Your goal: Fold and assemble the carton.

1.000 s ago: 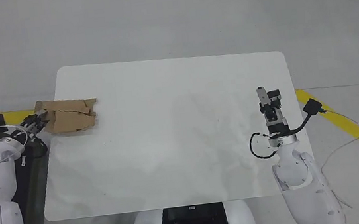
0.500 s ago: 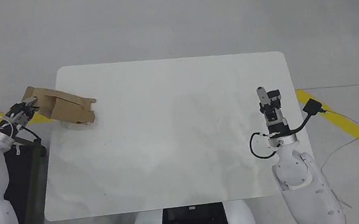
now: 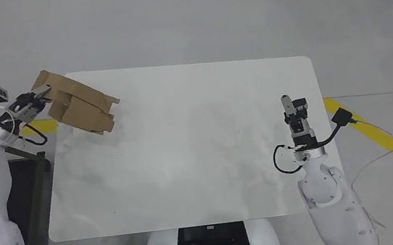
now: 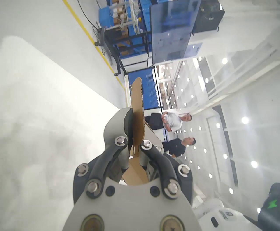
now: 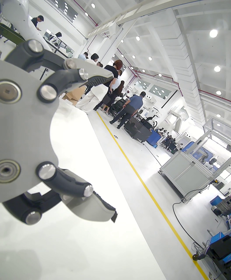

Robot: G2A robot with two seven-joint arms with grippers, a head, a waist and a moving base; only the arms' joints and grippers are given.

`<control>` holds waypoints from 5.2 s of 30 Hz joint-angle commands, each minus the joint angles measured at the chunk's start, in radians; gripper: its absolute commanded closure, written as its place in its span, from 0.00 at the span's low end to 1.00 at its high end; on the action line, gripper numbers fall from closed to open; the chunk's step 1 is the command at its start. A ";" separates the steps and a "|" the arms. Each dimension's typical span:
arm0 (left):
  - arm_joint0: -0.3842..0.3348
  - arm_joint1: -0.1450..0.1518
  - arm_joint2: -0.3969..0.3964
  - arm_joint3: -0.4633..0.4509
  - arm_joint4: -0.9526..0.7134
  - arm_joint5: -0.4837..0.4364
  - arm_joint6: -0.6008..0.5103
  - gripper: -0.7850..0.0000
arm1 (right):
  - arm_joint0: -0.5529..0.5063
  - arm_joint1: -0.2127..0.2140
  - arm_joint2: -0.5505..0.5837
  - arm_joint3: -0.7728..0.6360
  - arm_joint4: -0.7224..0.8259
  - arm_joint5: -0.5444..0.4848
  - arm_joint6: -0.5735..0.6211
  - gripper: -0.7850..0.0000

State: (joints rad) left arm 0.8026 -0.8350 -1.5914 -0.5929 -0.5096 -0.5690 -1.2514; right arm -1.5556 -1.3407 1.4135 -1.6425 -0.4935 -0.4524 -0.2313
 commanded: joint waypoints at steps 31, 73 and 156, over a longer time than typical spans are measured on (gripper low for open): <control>0.210 -0.019 0.060 -0.591 -0.217 0.095 0.015 1.00 | 0.000 0.000 0.000 0.000 0.000 0.000 0.000 0.00; 0.004 -0.122 0.334 -0.342 -0.410 0.081 -0.081 1.00 | 0.033 -0.009 -0.202 -0.109 0.349 0.078 0.458 0.00; 0.047 -0.210 0.400 -0.316 -0.177 0.043 0.144 1.00 | 0.128 -0.040 -0.432 -0.081 0.726 -0.104 0.561 0.00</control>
State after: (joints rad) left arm 0.8476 -1.0448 -1.1903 -0.9069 -0.6876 -0.5272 -1.1066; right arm -1.4284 -1.3803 0.9825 -1.7247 0.2322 -0.5546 0.3302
